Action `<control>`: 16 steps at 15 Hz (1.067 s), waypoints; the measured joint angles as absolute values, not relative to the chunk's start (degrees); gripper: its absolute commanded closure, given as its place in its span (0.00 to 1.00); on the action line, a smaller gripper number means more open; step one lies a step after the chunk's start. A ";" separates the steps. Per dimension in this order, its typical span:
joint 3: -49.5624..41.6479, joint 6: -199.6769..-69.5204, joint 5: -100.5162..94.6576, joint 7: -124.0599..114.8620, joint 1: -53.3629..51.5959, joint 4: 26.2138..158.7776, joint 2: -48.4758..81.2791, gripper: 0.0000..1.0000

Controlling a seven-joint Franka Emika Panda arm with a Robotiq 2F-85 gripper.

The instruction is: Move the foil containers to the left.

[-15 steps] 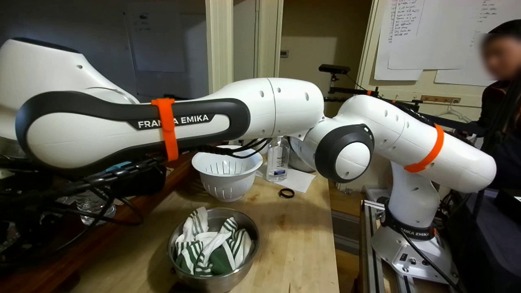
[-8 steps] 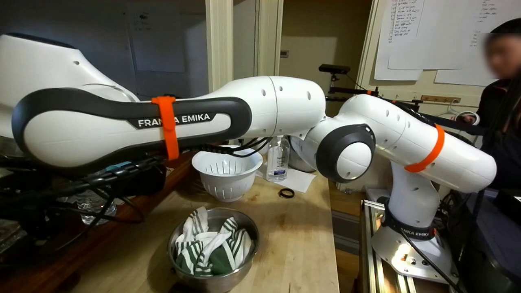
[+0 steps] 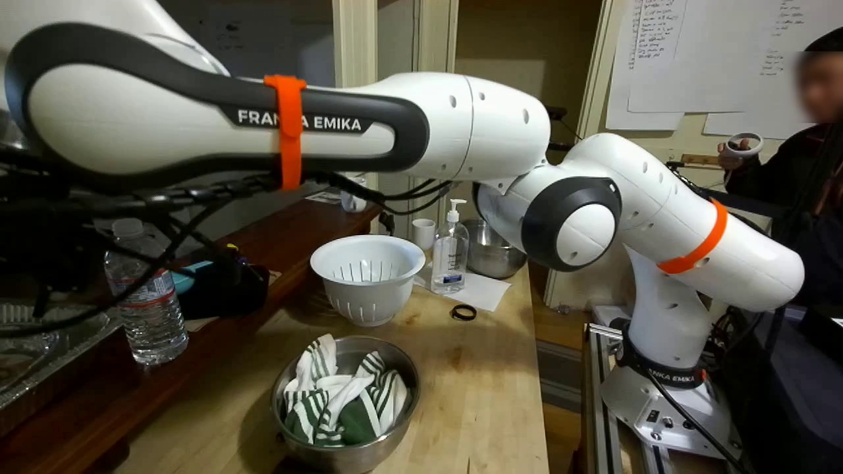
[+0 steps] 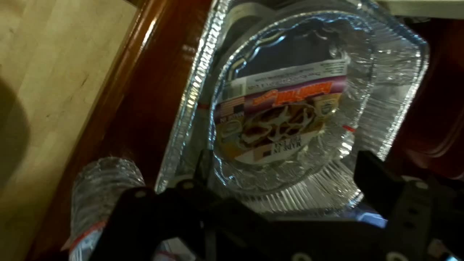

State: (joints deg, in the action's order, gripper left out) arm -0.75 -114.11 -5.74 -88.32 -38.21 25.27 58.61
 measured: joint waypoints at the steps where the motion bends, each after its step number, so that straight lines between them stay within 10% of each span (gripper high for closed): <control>1: -1.08 -114.11 -6.30 -87.58 -38.34 25.13 57.41 0.00; 16: 0.62 -78.19 -7.02 -57.98 -38.08 24.31 33.87 0.00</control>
